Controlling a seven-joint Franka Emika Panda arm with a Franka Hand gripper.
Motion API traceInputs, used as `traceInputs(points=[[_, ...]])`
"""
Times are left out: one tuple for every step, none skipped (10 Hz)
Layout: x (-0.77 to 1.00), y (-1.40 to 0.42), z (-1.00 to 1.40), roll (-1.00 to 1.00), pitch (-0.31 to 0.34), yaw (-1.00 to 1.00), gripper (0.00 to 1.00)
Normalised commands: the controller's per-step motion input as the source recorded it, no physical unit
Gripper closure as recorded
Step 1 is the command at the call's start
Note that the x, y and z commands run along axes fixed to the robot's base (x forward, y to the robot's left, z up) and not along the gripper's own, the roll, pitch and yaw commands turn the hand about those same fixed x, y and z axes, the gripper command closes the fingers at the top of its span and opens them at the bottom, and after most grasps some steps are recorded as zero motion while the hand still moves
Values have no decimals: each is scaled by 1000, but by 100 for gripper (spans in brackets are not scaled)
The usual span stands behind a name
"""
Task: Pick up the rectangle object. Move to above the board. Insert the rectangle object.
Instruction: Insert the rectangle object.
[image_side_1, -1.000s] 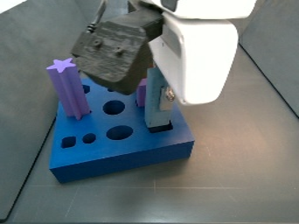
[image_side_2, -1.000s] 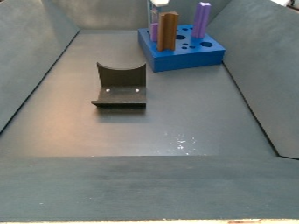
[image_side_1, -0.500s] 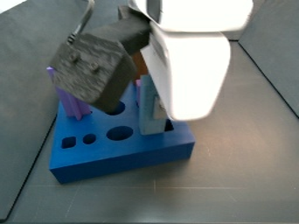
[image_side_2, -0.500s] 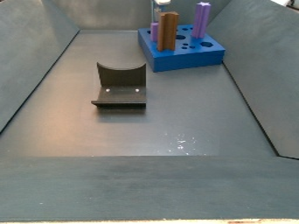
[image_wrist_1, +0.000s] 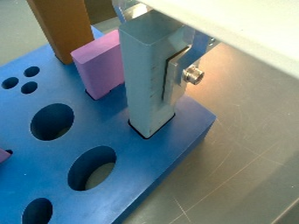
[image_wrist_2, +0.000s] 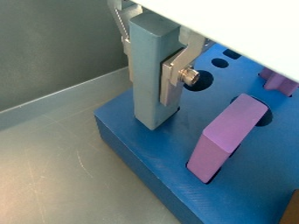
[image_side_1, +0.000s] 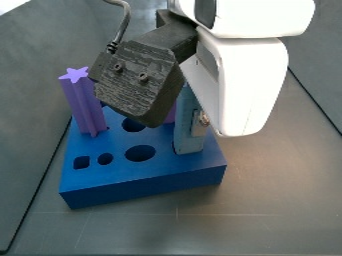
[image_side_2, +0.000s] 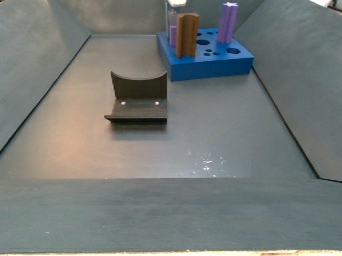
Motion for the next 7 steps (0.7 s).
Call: traceInputs(points=[[-103,-100,-283,363,-169,-54,100],[0,-157,-580,577,-377,-286,100],[77,-231,-526,557,-437,-374,100],[243,-229,-474,551,-474,-457,100],[326,-134,-477,466,-511,-443,100],[349,0,-489,326,-557,-377,100],[314,0,-506,320,-537,-329,100]])
